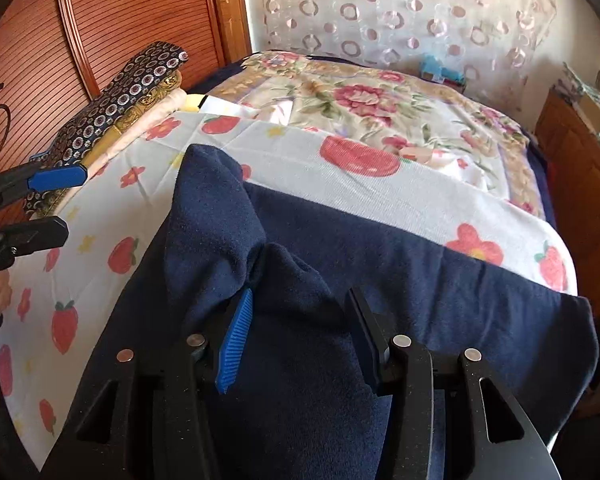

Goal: Fold small clothes

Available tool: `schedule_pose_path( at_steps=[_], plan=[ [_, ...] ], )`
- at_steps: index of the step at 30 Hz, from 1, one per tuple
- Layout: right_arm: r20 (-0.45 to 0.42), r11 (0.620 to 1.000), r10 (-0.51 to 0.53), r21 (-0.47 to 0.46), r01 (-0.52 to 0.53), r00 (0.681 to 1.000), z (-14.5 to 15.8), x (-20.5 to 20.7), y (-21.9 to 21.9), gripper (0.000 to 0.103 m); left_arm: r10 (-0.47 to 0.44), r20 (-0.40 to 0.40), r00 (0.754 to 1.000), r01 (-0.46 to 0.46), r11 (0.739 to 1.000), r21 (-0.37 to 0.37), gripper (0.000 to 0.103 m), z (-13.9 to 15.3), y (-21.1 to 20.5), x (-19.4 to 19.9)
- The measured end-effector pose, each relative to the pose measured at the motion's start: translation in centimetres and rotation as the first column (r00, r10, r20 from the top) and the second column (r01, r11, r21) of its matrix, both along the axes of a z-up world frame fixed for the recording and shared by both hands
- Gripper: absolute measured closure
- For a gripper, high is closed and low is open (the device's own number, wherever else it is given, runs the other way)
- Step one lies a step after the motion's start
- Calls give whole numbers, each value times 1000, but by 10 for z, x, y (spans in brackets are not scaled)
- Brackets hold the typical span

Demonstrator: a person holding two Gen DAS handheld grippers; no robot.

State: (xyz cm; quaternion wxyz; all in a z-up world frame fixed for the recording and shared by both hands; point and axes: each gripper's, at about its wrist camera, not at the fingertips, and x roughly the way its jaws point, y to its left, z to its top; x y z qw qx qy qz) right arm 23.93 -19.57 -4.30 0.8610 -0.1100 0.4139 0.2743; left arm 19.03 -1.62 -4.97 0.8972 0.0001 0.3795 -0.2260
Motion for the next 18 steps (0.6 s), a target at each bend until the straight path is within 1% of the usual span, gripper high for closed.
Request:
schedule_pose_path(
  at_steps=[1,2,3,5,7,10,13,15,16,17,18],
  plan=[
    [-13,999,23,23,-23,1000,1,-1,0,86,-5,0,1000,5,1000,2,28,0,-2,-1],
    [-11,999,40,35,-40,999,4,-2,3,92,-8,1,1000,8,1000,3,28,0,-3,-2],
    [14,998,48,34,-48,999,8,-8,3,93,-12,2,1000,12,1000,4,28,0,-4,-3],
    [43,996,54,73,-57,998,21,-19,-8,94,-22,8,1000,22,1000,3,28,2,-7,-5],
    [90,995,22,98,-31,996,38,-33,-19,94,-30,14,999,30,1000,1,28,4,-10,-5],
    [163,989,-41,146,17,986,71,-46,-46,94,-43,17,999,43,999,-1,28,5,-16,-5],
    [216,984,-126,154,93,968,95,-50,-75,94,-59,16,998,59,998,2,28,4,-22,-6],
    [233,976,-197,136,168,952,98,-48,-94,93,-71,10,997,71,997,5,28,2,-27,-7],
    [252,972,-229,102,209,940,96,-44,-100,92,-75,7,997,75,997,7,28,0,-30,-8],
    [267,967,-256,67,247,929,91,-40,-105,82,-78,4,997,78,997,9,28,-1,-32,-8],
    [262,957,-289,48,287,921,85,-35,-110,73,-83,0,997,83,996,11,28,-2,-34,-9]
  ],
)
